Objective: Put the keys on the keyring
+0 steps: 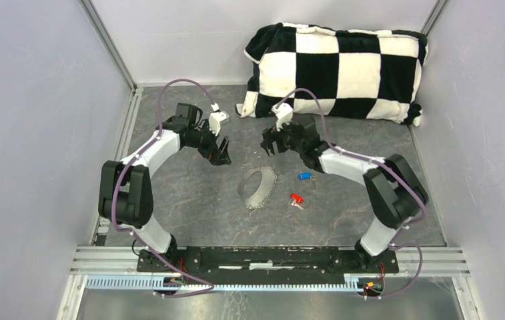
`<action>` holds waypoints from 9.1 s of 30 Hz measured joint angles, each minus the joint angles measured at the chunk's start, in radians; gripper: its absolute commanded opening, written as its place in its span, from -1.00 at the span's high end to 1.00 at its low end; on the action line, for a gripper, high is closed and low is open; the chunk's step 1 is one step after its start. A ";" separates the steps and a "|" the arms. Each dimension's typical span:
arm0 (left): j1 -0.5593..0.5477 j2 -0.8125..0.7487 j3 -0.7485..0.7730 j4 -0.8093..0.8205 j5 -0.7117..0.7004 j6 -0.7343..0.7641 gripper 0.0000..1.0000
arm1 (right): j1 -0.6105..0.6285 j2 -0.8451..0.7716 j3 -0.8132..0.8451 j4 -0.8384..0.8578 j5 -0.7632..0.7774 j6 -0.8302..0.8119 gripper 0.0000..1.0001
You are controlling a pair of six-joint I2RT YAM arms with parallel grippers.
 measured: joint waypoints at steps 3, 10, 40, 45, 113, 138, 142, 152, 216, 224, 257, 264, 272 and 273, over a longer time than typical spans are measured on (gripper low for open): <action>0.001 0.017 0.030 -0.011 -0.035 -0.043 -1.00 | 0.018 0.111 0.123 -0.045 -0.096 -0.021 -0.56; 0.019 0.021 0.043 -0.018 -0.097 -0.122 -1.00 | 0.024 0.238 0.202 -0.165 -0.198 -0.086 -0.36; 0.040 -0.013 0.043 -0.066 -0.195 -0.158 -0.91 | 0.037 0.275 0.157 -0.231 -0.278 -0.157 0.83; 0.040 -0.013 0.043 -0.073 -0.196 -0.158 -0.88 | 0.037 0.249 0.131 -0.225 -0.291 -0.152 1.00; -0.096 -0.035 0.056 -0.185 -0.104 -0.097 -0.91 | 0.024 -0.014 -0.148 -0.036 -0.408 0.077 0.99; -0.264 -0.465 0.128 -0.479 0.158 0.164 -0.06 | 0.362 -0.462 -0.106 -0.113 -0.251 0.056 0.99; -0.303 -0.525 0.061 -0.426 0.167 0.165 -0.01 | 0.419 -0.470 -0.055 -0.193 -0.174 0.013 0.99; -0.317 -0.614 -0.018 -0.365 0.198 0.176 0.11 | 0.558 -0.463 0.063 -0.398 -0.036 -0.077 0.99; -0.322 -0.623 -0.083 -0.375 0.377 0.071 0.06 | 0.682 -0.613 -0.165 -0.072 0.063 0.063 1.00; -0.322 -0.667 -0.069 -0.410 0.299 0.167 0.03 | 0.682 -0.563 -0.062 -0.220 0.063 0.009 1.00; -0.322 -0.980 -0.467 0.279 0.079 -0.518 -1.00 | 0.755 -0.123 0.570 -0.756 0.853 0.232 0.99; -0.322 -0.941 -0.468 0.415 -0.039 -0.591 -0.98 | 0.772 -0.101 0.579 -0.746 0.880 0.285 1.00; -0.322 -0.914 -0.495 0.423 -0.101 -0.533 -0.26 | 0.781 -0.095 0.579 -0.736 0.875 0.310 1.00; -0.322 -0.907 -0.495 0.418 -0.108 -0.515 -0.16 | 0.781 -0.095 0.578 -0.733 0.874 0.312 0.99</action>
